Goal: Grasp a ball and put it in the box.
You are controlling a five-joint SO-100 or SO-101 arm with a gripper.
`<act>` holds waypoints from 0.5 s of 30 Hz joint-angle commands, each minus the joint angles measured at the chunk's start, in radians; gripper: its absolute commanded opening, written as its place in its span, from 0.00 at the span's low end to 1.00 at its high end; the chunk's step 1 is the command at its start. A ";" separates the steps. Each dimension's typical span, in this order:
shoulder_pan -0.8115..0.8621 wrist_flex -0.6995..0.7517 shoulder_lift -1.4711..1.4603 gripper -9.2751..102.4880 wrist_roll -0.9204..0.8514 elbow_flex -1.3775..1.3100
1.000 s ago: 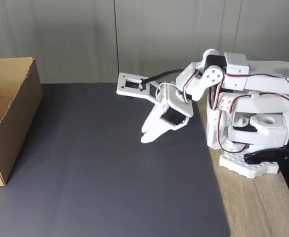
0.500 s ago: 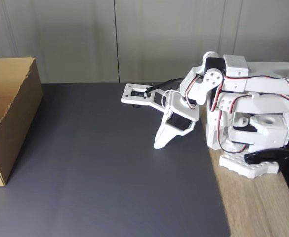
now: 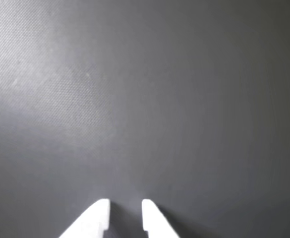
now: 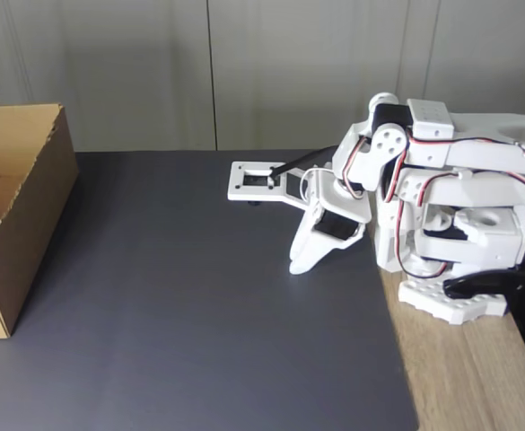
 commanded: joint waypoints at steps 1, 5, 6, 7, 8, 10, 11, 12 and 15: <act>0.008 0.023 -0.006 0.17 0.063 -0.003; 0.008 0.023 -0.012 0.18 0.083 -0.003; 0.008 0.023 -0.012 0.18 0.083 -0.003; 0.003 0.023 -0.012 0.19 0.083 -0.003; -0.002 0.023 -0.012 0.19 0.078 -0.003; -0.011 0.028 -0.011 0.20 0.054 -0.003; -0.015 0.028 -0.011 0.20 0.052 -0.003; -0.017 0.028 -0.011 0.20 0.052 -0.003; -0.017 0.032 -0.005 0.20 0.051 -0.003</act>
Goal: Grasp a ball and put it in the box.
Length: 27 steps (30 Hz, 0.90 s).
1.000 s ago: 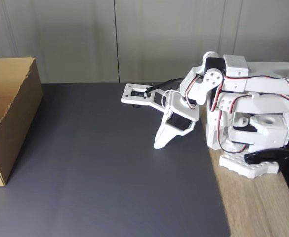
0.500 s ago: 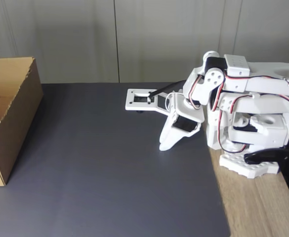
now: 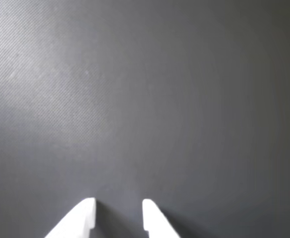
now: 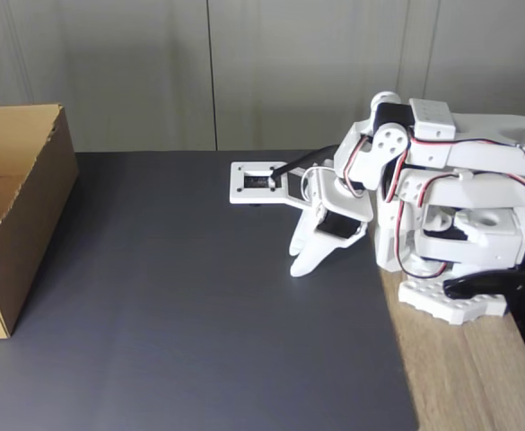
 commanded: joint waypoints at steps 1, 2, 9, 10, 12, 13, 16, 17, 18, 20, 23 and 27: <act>-0.015 0.020 -0.006 0.20 -0.009 0.000; -0.015 0.020 -0.006 0.20 -0.009 0.000; 0.009 0.020 -0.006 0.10 -0.009 0.000; 0.012 0.020 -0.006 0.08 -0.003 0.000; 0.015 0.020 -0.006 0.08 0.000 0.000; 0.015 0.020 -0.006 0.08 0.000 0.000; 0.018 0.020 -0.006 0.08 0.000 0.002; 0.025 0.020 -0.006 0.08 -0.003 0.002; 0.032 0.020 -0.006 0.08 -0.008 0.002; 0.049 0.020 -0.006 0.08 -0.008 0.002; 0.055 0.020 -0.006 0.08 -0.017 0.002; 0.054 0.020 -0.006 0.08 -0.021 0.002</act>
